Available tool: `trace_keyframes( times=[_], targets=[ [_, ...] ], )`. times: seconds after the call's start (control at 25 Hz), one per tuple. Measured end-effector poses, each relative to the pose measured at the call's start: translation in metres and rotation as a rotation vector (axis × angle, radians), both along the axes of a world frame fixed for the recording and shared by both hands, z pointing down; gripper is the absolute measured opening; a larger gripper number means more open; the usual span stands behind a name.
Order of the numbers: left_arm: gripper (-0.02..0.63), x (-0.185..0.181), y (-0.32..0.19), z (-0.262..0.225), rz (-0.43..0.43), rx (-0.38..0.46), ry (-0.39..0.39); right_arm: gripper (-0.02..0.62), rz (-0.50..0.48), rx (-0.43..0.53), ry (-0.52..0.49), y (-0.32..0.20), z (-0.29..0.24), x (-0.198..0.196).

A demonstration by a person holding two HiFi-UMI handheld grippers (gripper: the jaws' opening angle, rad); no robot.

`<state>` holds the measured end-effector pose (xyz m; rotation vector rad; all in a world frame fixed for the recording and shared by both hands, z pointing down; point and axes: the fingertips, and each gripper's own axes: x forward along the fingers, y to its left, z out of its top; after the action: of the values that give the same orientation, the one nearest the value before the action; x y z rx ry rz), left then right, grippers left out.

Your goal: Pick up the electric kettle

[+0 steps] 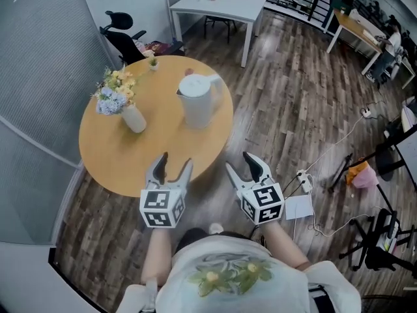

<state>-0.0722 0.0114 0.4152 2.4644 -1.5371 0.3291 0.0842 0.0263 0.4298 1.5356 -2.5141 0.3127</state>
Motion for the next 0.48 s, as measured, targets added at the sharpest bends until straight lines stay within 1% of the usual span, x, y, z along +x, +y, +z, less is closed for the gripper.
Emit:
trace_keyframes(
  times=[0.48],
  targets=[
    [0.273,-0.006,-0.022,0.011,-0.031,-0.045,-0.002,0.229,-0.027,-0.033,-0.006,-0.022,0.018,0.003]
  ],
)
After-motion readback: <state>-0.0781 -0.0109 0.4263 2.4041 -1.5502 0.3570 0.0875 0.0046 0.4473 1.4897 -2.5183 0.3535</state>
